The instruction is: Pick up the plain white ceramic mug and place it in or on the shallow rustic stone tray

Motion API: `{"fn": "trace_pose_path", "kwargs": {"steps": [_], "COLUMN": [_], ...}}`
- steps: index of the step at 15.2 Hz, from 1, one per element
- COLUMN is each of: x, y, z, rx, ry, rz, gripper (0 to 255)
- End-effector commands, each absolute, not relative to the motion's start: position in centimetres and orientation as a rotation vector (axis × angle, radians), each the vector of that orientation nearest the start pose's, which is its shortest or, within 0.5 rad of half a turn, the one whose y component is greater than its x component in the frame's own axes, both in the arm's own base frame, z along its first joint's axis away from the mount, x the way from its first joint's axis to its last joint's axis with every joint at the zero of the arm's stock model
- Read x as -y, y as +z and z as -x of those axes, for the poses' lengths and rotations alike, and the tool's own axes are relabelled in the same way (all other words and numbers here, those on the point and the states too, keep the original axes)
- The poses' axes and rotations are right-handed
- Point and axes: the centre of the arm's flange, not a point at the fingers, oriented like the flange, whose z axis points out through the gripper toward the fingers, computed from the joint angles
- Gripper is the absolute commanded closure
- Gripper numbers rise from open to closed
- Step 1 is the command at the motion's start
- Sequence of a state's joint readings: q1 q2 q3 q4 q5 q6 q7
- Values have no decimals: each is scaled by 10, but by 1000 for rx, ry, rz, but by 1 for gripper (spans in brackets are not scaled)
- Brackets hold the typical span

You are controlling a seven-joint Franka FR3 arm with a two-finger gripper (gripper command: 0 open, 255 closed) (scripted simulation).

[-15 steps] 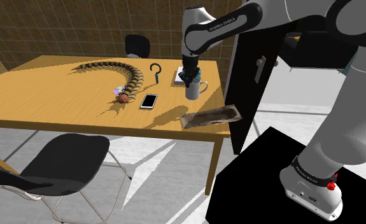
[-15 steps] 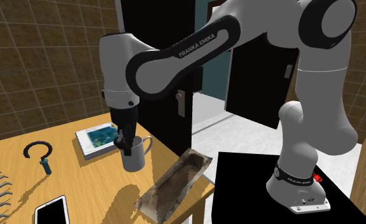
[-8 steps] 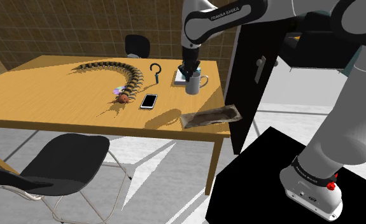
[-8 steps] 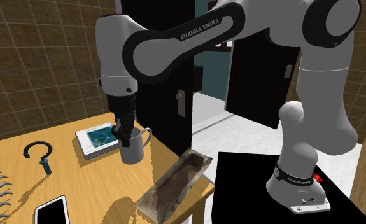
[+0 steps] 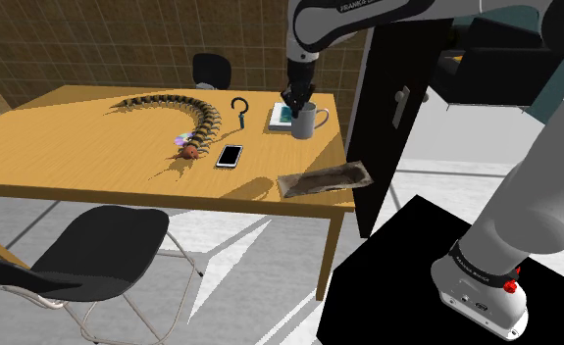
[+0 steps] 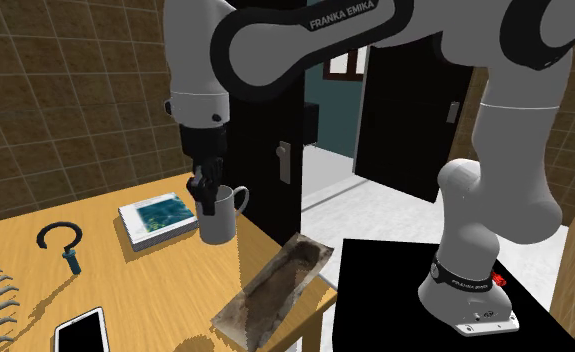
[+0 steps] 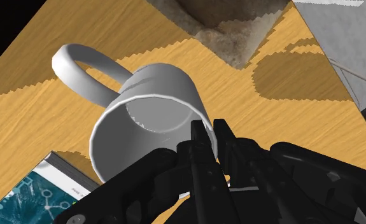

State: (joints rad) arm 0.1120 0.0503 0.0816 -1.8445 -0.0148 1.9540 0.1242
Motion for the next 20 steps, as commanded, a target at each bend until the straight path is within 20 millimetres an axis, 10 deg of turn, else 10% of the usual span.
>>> {"fn": "trace_pose_path", "kwargs": {"steps": [1, 11, 20], "x": [-113, -117, -118], "y": [506, 538, 497], "z": [-549, -421, -416], "rx": [117, 117, 117], "ry": [-95, -95, -95], "rz": [3139, 3139, 3139], "gripper": [255, 255, 255]}}
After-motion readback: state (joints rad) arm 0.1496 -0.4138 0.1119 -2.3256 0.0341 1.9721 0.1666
